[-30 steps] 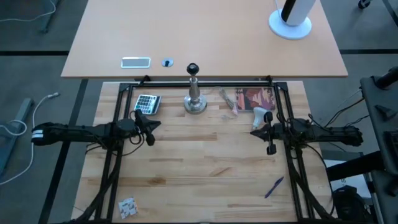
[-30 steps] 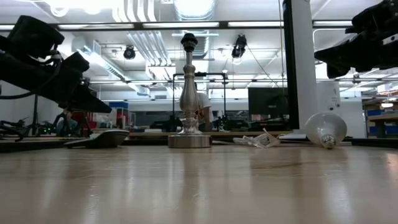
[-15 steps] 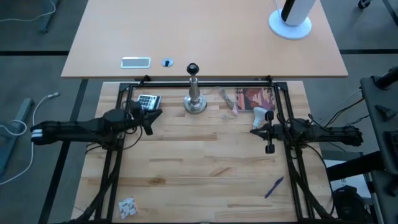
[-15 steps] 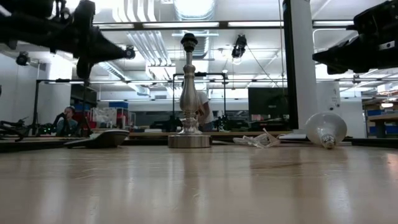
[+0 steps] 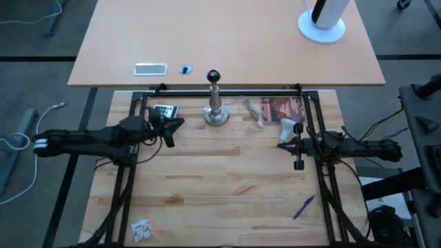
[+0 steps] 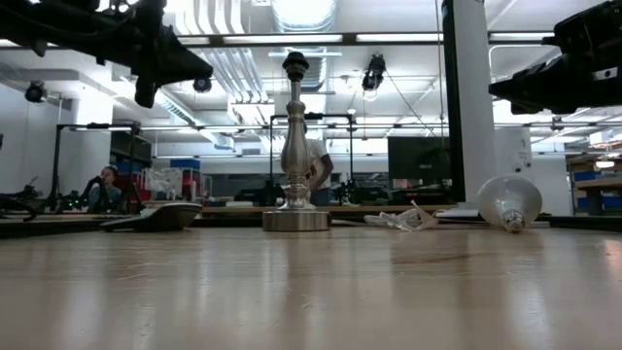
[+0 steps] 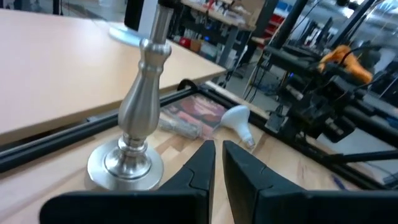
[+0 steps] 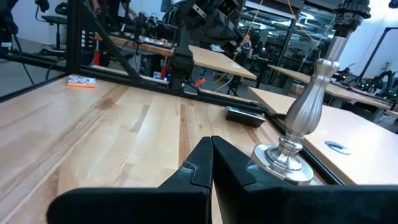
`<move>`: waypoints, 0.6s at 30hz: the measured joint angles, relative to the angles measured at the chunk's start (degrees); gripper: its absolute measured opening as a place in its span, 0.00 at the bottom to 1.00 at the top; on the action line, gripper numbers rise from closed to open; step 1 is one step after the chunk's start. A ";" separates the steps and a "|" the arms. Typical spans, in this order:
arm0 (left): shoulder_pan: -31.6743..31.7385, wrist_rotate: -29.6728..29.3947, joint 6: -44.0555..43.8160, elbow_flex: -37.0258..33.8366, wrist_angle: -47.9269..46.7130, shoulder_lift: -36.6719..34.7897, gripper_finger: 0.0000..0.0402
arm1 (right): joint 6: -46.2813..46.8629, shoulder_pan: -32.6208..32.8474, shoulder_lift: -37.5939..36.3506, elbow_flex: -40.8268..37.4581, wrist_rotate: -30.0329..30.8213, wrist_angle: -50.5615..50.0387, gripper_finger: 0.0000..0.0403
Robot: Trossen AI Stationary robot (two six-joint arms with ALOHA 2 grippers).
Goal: Screw lightbulb
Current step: Insert the lightbulb into the table lamp
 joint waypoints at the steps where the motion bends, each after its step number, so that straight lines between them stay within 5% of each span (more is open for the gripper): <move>1: 0.02 0.00 0.01 0.03 0.01 0.63 0.05 | 0.02 0.00 0.00 -0.01 -0.04 -0.02 0.00; 6: 0.02 0.04 -1.20 0.02 1.96 3.80 0.05 | 0.02 0.00 0.00 0.01 -0.04 -0.02 0.00; 10: 0.02 0.47 -13.76 2.08 2.53 5.52 0.05 | 0.00 0.00 0.00 0.00 0.02 -0.02 0.00; 14: 0.02 3.97 -27.86 6.09 2.60 6.65 0.05 | -9.47 -0.35 -0.02 0.01 11.40 1.90 0.00; 18: -0.87 7.76 -25.24 11.79 2.63 7.89 0.05 | -18.64 -0.28 -0.15 0.10 13.99 2.08 0.00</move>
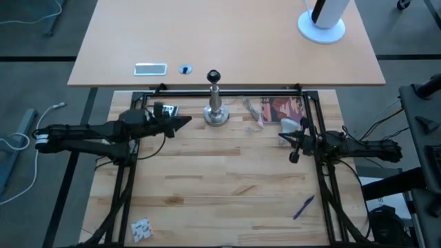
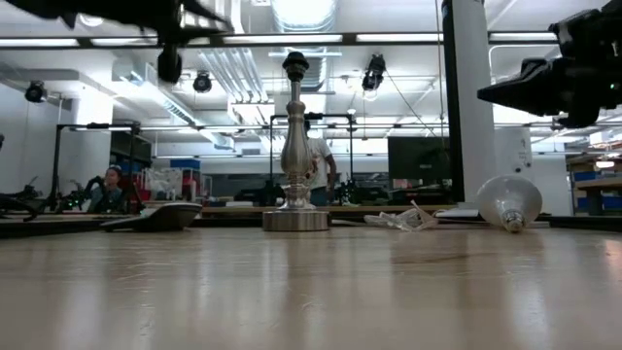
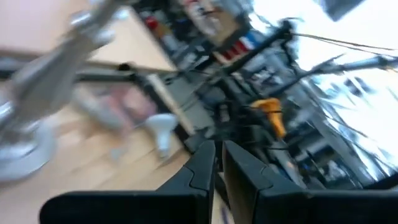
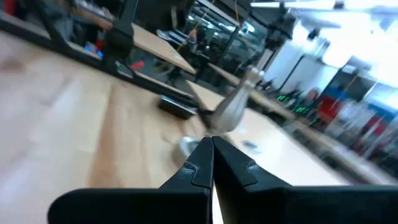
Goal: Screw lightbulb
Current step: Insert the lightbulb into the table lamp
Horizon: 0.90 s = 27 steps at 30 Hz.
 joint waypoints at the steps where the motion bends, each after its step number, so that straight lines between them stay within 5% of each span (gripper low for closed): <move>1: -0.40 0.10 2.27 1.66 -0.06 0.28 0.05 | -2.86 0.02 0.08 0.04 -0.04 -0.04 0.00; 6: -1.18 0.14 13.69 11.37 0.07 2.39 0.05 | -13.08 -0.02 0.48 0.29 0.02 0.66 0.00; 19: -1.14 -0.33 46.47 33.79 -0.10 10.49 0.05 | -26.90 -0.22 0.42 0.57 -0.16 33.89 0.00; 23: -0.71 -0.50 48.74 36.36 -1.74 12.14 0.05 | -26.61 -0.22 0.39 0.59 -0.41 46.68 0.00; 27: -0.68 -0.50 48.11 37.14 -2.07 13.88 0.05 | -16.88 -0.24 0.39 0.59 -1.83 59.33 0.00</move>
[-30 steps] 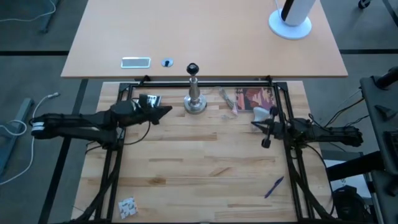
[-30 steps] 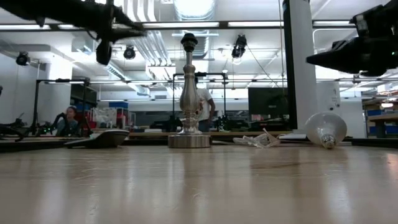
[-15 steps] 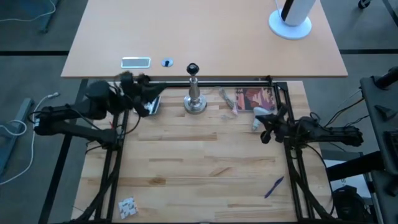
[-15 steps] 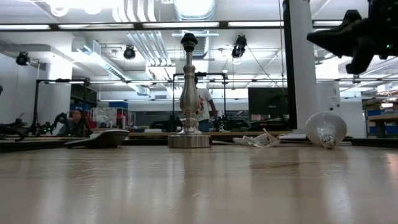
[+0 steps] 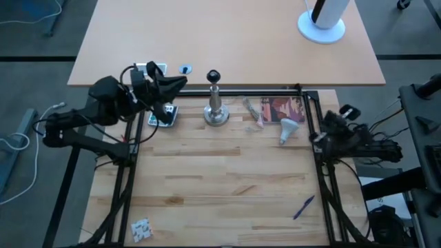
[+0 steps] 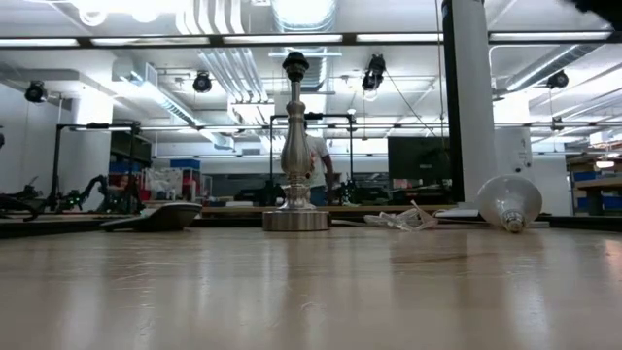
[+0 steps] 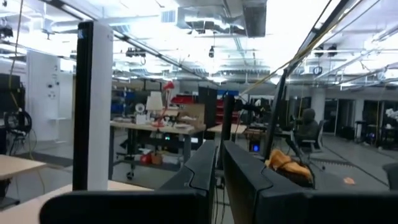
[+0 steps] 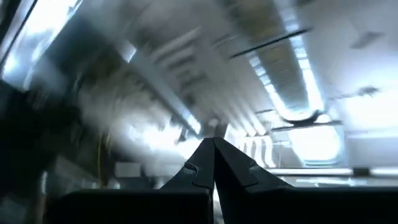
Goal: Screw lightbulb
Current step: Insert the lightbulb into the table lamp
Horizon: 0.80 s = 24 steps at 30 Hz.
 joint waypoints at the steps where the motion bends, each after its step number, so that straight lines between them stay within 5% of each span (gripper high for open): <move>1: -0.02 0.02 -0.04 0.33 -0.04 0.51 0.05 | 5.54 0.01 0.00 0.02 0.26 2.74 0.00; 4: -0.19 0.09 -2.77 1.21 0.08 1.69 0.05 | 27.97 -0.10 -0.04 0.19 2.10 6.09 0.00; 7: -0.27 0.11 -9.37 1.71 0.13 2.94 0.05 | 37.92 -0.13 0.75 2.51 7.68 -1.33 0.00; 14: -0.20 -0.06 -7.13 1.69 -0.52 6.86 0.06 | 46.63 -0.11 8.17 19.68 8.95 -35.06 0.00; 20: -0.08 -8.46 -12.30 1.54 -6.00 12.75 0.05 | 59.07 -0.11 17.42 40.32 16.76 -72.52 0.00; 24: 0.70 -9.92 -16.66 1.51 -8.13 16.73 0.05 | 69.21 -0.11 22.96 50.89 17.35 -88.21 0.00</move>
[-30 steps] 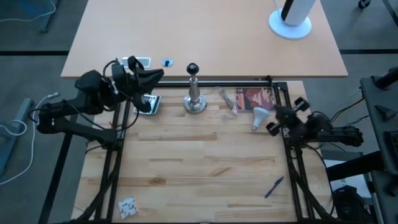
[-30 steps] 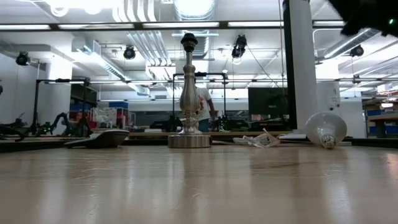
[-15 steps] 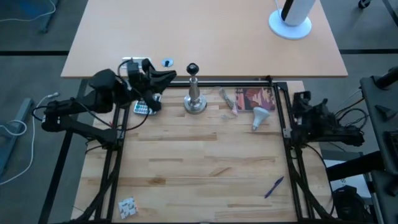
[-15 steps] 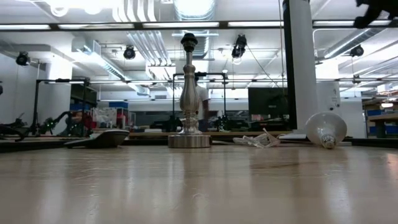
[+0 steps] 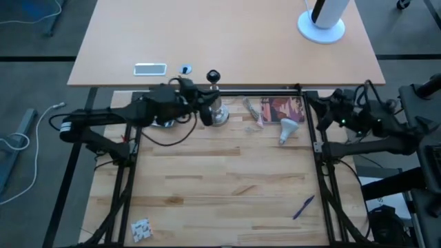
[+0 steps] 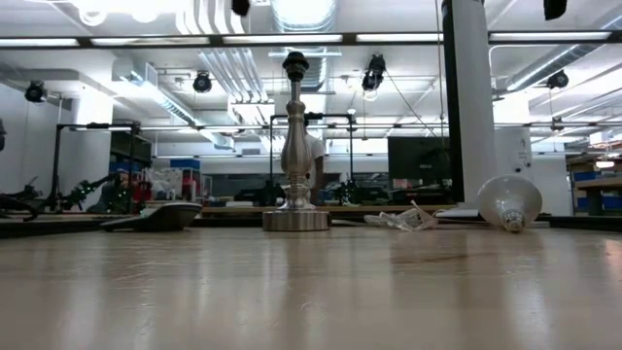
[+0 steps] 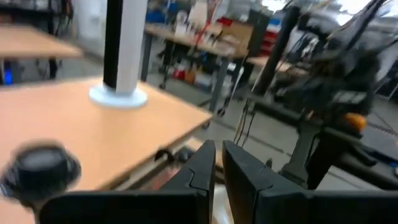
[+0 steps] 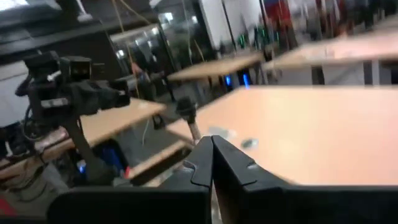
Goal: Screw lightbulb
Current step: Insert the lightbulb into the table lamp
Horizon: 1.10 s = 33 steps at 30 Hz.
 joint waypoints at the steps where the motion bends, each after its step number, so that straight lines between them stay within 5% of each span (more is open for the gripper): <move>1: 0.09 0.00 -1.35 0.00 -0.39 1.02 0.05 | 1.44 0.00 1.19 2.01 -0.10 -1.81 0.00; 21: 0.07 12.09 -7.16 -0.51 -3.03 9.90 0.01 | 0.46 0.00 19.72 27.46 4.90 -2.47 0.00; 26: 0.07 12.11 -9.31 -0.94 -5.79 10.31 0.01 | 16.88 -0.06 22.83 29.97 21.47 -15.49 0.00; 33: 0.09 10.60 -13.37 -1.01 -5.94 10.93 0.00 | 49.03 -2.13 23.34 30.84 21.97 -50.53 0.00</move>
